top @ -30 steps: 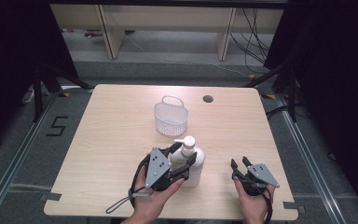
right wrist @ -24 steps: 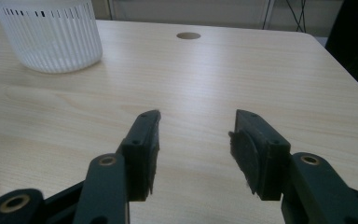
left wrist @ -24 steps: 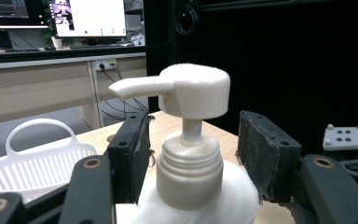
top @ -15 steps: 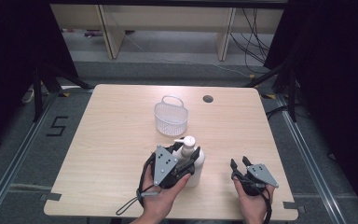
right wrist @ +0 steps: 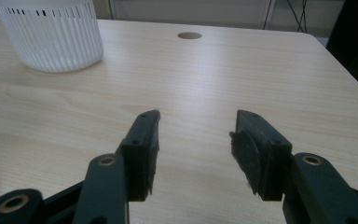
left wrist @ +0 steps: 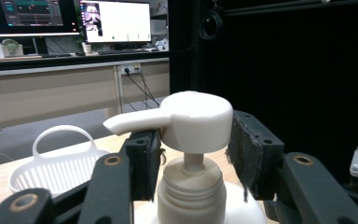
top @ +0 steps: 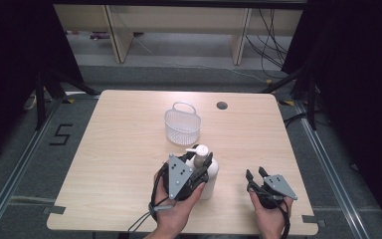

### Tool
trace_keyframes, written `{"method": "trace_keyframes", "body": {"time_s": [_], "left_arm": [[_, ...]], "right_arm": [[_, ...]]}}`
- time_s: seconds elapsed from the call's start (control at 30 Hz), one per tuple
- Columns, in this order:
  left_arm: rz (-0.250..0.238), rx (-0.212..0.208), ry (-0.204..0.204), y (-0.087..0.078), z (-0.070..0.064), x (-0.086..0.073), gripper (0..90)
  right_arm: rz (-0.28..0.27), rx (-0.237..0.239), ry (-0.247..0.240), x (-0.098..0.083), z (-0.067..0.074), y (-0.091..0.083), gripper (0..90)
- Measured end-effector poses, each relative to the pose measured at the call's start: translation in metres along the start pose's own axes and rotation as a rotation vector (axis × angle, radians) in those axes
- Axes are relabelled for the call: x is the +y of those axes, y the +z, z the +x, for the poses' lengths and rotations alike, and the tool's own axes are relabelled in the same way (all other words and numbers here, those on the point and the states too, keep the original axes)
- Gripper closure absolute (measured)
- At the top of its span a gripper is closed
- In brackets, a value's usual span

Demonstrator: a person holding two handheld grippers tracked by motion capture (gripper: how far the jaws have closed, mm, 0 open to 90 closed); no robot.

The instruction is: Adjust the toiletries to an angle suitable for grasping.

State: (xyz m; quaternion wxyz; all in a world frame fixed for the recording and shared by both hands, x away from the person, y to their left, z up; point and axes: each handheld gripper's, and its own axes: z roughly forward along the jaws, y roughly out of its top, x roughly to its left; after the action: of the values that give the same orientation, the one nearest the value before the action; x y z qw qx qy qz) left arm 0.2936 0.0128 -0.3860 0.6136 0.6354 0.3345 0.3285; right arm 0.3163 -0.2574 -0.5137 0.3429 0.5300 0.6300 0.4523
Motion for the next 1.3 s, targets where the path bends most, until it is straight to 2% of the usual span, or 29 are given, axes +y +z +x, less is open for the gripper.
{"method": "trace_keyframes", "body": {"time_s": [0.1, 0.17, 0.2, 0.23, 0.27, 0.33, 0.4, 0.43, 0.53, 0.57, 0.6, 0.63, 0.67, 0.77, 0.8, 1.17, 1.2, 1.23, 1.27, 1.3], "left_arm": [[0.005, 0.016, 0.004, 0.0009, -0.0016, 0.0002, 56.9], [0.006, 0.018, 0.005, 0.0011, -0.0013, 0.0003, 58.1], [0.008, 0.019, 0.006, 0.0010, -0.0014, 0.0005, 58.3], [0.010, 0.020, 0.008, 0.0011, -0.0015, 0.0007, 58.3], [0.010, 0.020, 0.008, 0.0011, -0.0015, 0.0007, 58.4], [0.011, 0.024, 0.006, 0.0017, -0.0019, 0.0010, 58.5], [0.012, 0.024, 0.005, 0.0018, -0.0020, 0.0011, 58.6], [0.013, 0.024, 0.006, 0.0018, -0.0021, 0.0012, 58.7], [0.017, 0.021, 0.010, 0.0010, -0.0020, 0.0015, 58.9], [0.017, 0.021, 0.008, 0.0009, -0.0019, 0.0015, 58.9], [0.016, 0.017, 0.003, 0.0011, -0.0013, 0.0017, 59.0], [0.018, 0.015, -0.004, 0.0008, -0.0009, 0.0020, 59.0], [0.021, 0.012, -0.003, 0.0006, -0.0005, 0.0024, 59.1], [0.021, 0.006, -0.003, 0.0004, 0.0003, 0.0024, 59.2], [0.020, 0.004, -0.003, 0.0006, 0.0006, 0.0025, 59.2], [0.019, 0.005, 0.021, 0.0010, 0.0007, 0.0034, 59.4], [0.019, 0.005, 0.021, 0.0010, 0.0007, 0.0034, 59.4], [0.027, 0.013, -0.003, -0.0003, 0.0010, 0.0040, 59.4], [0.021, 0.013, 0.001, -0.0005, 0.0025, 0.0051, 59.5], [0.020, 0.010, 0.003, -0.0010, 0.0041, 0.0063, 59.5]], "right_arm": [[0.006, 0.001, -0.007, 0.0004, -0.0010, -0.0007, 50.8], [-0.013, -0.003, -0.051, 0.0008, -0.0044, 0.0005, 50.8], [-0.014, -0.002, -0.035, 0.0004, -0.0032, 0.0010, 50.7], [0.006, 0.004, 0.005, 0.0002, -0.0003, 0.0001, 50.7], [0.001, 0.004, -0.008, 0.0003, -0.0012, 0.0006, 50.7], [0.005, -0.002, 0.003, 0.0002, -0.0003, 0.0003, 50.6], [-0.004, -0.005, -0.017, 0.0002, -0.0020, 0.0008, 50.6], [-0.015, -0.006, -0.046, 0.0007, -0.0043, 0.0014, 50.6], [-0.005, -0.002, -0.038, 0.0010, -0.0043, 0.0008, 50.6], [0.015, 0.002, 0.012, 0.0005, -0.0006, -0.0004, 50.6], [0.008, 0.000, 0.012, 0.0004, -0.0005, 0.0002, 50.5], [-0.010, -0.001, -0.038, 0.0004, -0.0041, 0.0021, 50.5], [-0.005, -0.004, -0.019, 0.0004, -0.0029, 0.0018, 50.5], [-0.012, 0.006, -0.020, 0.0002, -0.0033, 0.0030, 50.5], [-0.007, 0.027, -0.008, 0.0003, -0.0038, 0.0025, 50.4], [0.004, 0.002, -0.021, 0.0009, -0.0042, 0.0010, 50.3], [0.004, 0.002, -0.021, 0.0009, -0.0042, 0.0010, 50.3], [0.001, 0.006, -0.020, 0.0011, -0.0045, 0.0008, 50.3], [0.001, 0.004, -0.027, 0.0012, -0.0051, 0.0007, 50.3], [0.006, 0.008, -0.013, 0.0010, -0.0041, 0.0006, 50.3]]}}
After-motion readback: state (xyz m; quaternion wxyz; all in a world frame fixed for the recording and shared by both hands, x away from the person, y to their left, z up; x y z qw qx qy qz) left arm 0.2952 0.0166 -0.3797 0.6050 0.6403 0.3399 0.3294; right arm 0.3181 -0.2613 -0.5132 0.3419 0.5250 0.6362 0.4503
